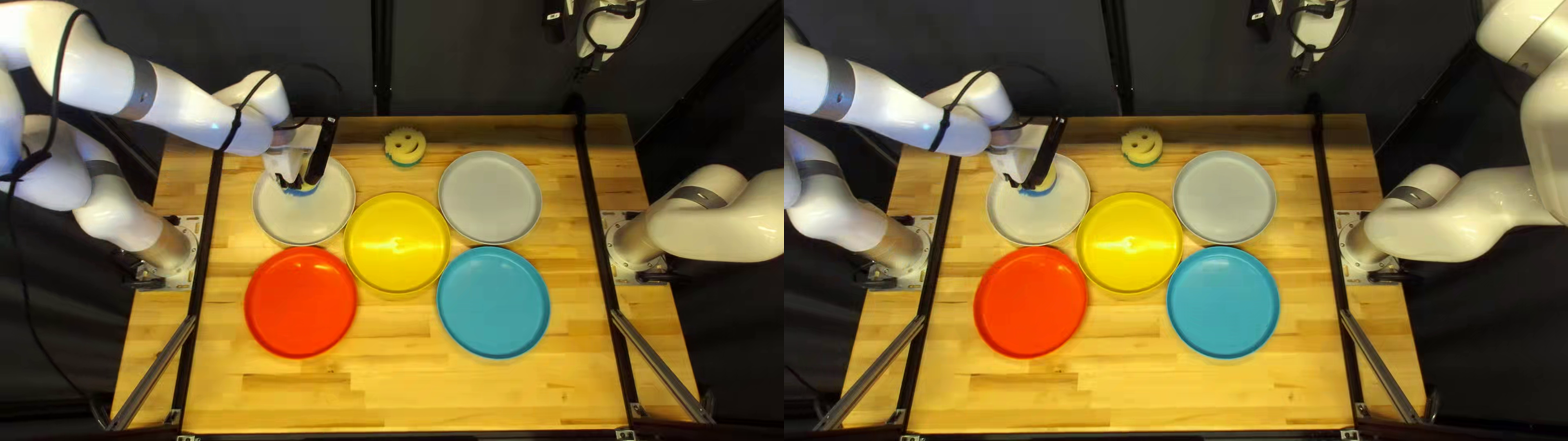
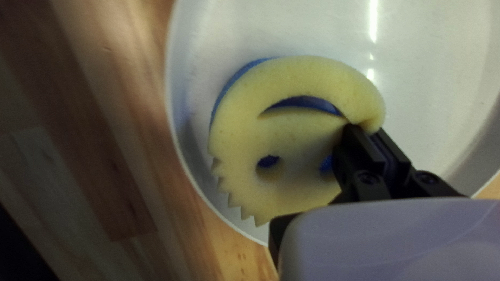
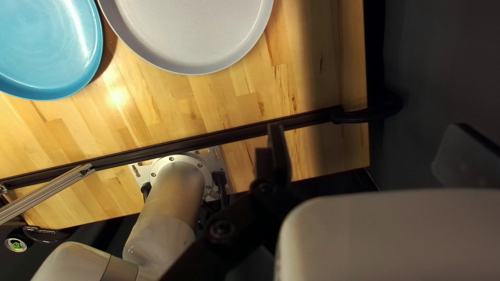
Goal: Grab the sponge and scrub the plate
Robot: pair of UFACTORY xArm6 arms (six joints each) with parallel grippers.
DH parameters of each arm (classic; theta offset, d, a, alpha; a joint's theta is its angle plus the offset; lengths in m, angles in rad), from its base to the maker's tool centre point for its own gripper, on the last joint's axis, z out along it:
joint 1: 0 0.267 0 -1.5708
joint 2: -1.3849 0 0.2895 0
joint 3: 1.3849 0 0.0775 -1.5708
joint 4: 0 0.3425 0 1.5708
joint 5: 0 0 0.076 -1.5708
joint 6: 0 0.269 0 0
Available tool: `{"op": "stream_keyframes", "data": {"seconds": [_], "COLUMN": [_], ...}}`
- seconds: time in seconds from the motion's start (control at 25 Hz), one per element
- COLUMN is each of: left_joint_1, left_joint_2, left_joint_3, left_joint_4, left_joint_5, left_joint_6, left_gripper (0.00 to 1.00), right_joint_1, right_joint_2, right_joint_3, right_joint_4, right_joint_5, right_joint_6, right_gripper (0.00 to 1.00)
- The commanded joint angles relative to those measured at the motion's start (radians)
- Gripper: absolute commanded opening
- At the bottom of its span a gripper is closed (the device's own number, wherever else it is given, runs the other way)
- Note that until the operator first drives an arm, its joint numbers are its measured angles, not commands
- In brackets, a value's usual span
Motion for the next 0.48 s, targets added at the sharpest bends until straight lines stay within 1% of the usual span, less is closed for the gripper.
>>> {"op": "stream_keyframes", "data": {"seconds": [0.04, 0.24, 0.48], "left_joint_1": [-0.069, -0.160, -0.216], "left_joint_2": [-0.027, -0.088, -0.116], "left_joint_3": [0.029, 0.084, 0.106], "left_joint_4": [-0.025, -0.044, -0.059], "left_joint_5": [-0.015, -0.023, -0.024], "left_joint_6": [-0.034, -0.092, -0.123], "left_gripper": [0.00, 0.00, 0.00], "right_joint_1": [0.000, 0.000, 0.000], "right_joint_2": [0.000, 0.000, 0.000], "right_joint_3": [0.000, 0.000, 0.000], "right_joint_4": [0.000, 0.000, 0.000], "right_joint_5": [0.000, 0.000, 0.000], "right_joint_6": [0.000, 0.000, 0.000], "right_gripper": [1.00, 1.00, 1.00]}}
